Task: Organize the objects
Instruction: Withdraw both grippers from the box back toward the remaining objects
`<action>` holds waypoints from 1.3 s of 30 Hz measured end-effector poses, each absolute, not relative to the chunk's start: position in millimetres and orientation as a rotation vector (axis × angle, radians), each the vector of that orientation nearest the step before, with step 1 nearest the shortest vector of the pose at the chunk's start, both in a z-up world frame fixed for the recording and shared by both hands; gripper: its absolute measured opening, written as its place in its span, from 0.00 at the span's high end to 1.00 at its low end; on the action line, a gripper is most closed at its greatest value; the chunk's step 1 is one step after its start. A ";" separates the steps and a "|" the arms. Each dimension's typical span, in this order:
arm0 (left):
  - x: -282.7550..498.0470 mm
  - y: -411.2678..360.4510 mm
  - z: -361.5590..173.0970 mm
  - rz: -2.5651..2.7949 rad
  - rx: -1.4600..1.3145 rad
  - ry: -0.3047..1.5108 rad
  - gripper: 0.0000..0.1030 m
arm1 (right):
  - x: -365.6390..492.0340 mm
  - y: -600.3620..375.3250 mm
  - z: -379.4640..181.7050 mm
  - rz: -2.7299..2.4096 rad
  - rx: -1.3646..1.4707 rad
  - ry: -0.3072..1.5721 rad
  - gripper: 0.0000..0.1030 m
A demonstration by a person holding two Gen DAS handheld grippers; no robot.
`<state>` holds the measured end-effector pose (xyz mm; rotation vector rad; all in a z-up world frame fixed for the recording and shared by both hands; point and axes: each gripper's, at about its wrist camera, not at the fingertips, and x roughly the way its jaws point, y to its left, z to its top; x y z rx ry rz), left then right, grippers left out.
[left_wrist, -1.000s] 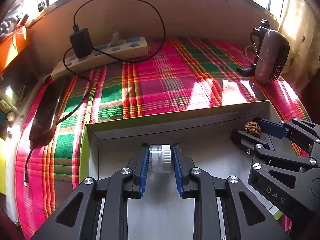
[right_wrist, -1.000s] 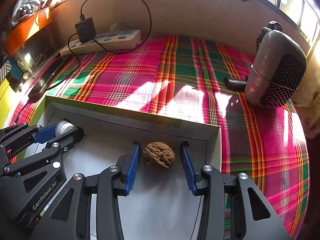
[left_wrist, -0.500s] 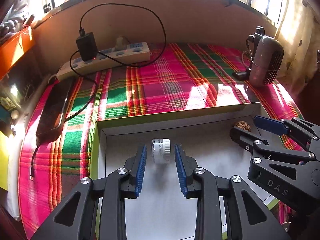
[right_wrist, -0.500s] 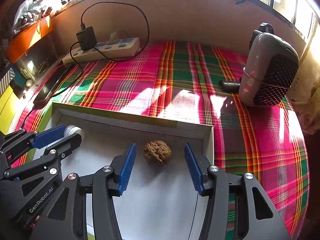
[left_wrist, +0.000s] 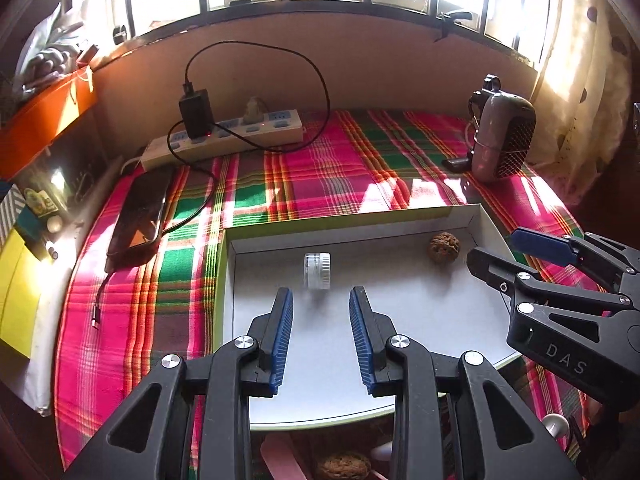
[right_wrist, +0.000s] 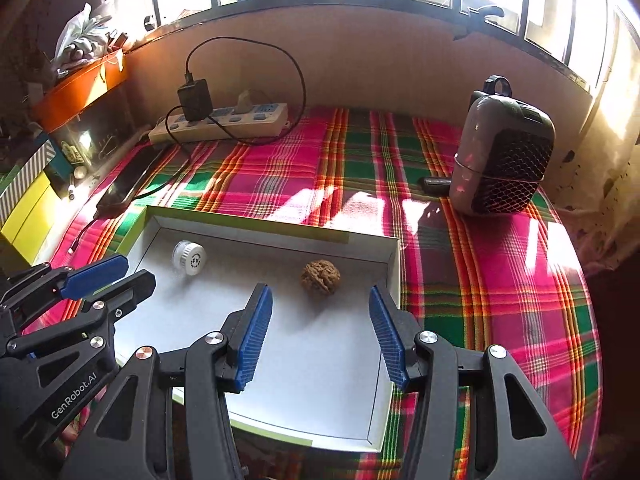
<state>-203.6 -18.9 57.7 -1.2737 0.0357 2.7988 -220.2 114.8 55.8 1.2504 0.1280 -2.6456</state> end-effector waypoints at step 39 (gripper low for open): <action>-67.2 -44.5 22.0 2.744 -1.278 -0.163 0.70 | -58.9 160.3 25.3 -2.663 1.192 0.066 0.46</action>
